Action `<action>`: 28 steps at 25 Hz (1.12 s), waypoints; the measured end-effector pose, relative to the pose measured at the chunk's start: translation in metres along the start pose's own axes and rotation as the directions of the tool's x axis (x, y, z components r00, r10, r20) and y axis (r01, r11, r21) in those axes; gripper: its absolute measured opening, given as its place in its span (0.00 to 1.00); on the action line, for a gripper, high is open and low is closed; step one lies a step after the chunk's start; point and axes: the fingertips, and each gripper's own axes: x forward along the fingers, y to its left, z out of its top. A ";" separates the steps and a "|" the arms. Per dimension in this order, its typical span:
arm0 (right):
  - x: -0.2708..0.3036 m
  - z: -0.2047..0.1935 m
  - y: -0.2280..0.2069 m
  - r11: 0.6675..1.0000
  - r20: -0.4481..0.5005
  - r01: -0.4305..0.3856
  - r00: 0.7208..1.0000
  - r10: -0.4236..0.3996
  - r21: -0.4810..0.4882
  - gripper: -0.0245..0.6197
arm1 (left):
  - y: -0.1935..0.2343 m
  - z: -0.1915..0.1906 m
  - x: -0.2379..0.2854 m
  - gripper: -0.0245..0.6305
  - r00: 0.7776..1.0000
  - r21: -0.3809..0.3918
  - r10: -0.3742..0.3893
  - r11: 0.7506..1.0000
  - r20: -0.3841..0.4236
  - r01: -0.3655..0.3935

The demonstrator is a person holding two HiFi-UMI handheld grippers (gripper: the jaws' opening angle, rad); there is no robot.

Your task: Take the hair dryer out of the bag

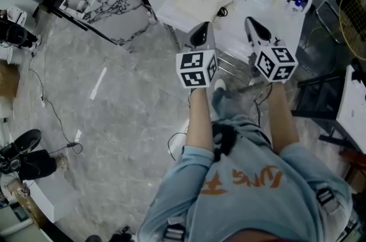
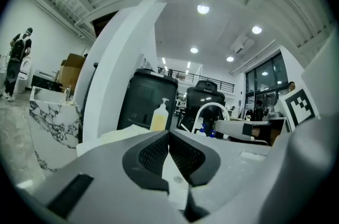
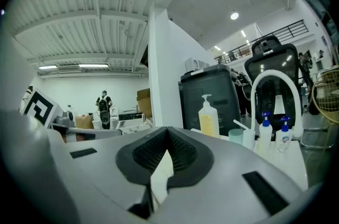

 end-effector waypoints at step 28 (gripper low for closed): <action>0.159 -0.112 -0.140 0.978 -0.224 -0.106 0.963 0.146 0.181 0.04 | 0.081 -0.167 0.196 0.28 0.750 0.353 0.203 0.935 -0.629 0.042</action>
